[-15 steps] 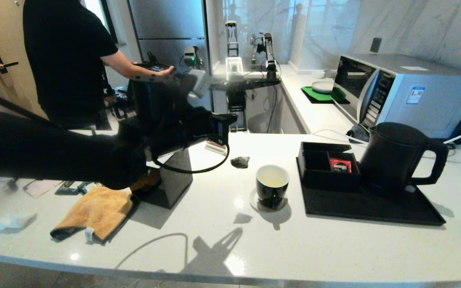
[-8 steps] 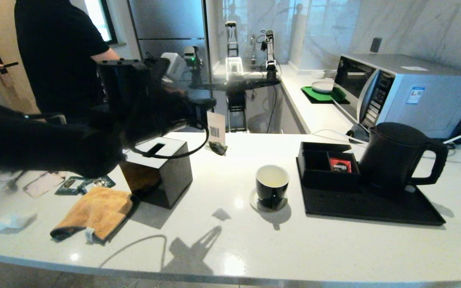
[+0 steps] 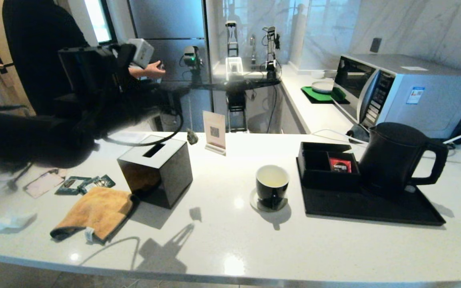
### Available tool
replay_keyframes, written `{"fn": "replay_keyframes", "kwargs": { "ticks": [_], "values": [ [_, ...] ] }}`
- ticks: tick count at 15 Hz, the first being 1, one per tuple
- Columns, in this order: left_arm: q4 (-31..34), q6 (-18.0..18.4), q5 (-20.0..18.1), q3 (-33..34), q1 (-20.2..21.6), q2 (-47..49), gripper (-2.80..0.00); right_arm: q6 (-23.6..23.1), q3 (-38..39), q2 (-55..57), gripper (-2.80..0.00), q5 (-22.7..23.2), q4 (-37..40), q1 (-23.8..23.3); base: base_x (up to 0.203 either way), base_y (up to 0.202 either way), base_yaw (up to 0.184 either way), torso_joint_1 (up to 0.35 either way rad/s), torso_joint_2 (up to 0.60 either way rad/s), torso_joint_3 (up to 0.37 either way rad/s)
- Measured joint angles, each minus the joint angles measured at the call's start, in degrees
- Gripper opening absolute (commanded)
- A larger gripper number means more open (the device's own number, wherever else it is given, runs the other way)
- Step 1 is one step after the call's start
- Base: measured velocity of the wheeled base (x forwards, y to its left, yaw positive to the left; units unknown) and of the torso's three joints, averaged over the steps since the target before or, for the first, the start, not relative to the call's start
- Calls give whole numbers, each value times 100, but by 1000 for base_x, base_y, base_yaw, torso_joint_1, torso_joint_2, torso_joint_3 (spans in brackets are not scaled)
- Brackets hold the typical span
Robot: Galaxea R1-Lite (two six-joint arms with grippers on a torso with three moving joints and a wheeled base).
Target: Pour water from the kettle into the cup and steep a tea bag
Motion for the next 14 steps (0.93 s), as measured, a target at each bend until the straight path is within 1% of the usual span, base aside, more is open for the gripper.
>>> {"fn": "replay_keyframes", "kwargs": {
  "ticks": [5,14],
  "values": [
    [2,2,-26,-5,334,-61,-280,-2,0,0,-280,0,2,0,0,0,0,0,0,0],
    [0,0,-34,57,737,-72,-280,1,0,0,-280,1,2,-2,0,0,0,0,0,0]
  ]
}}
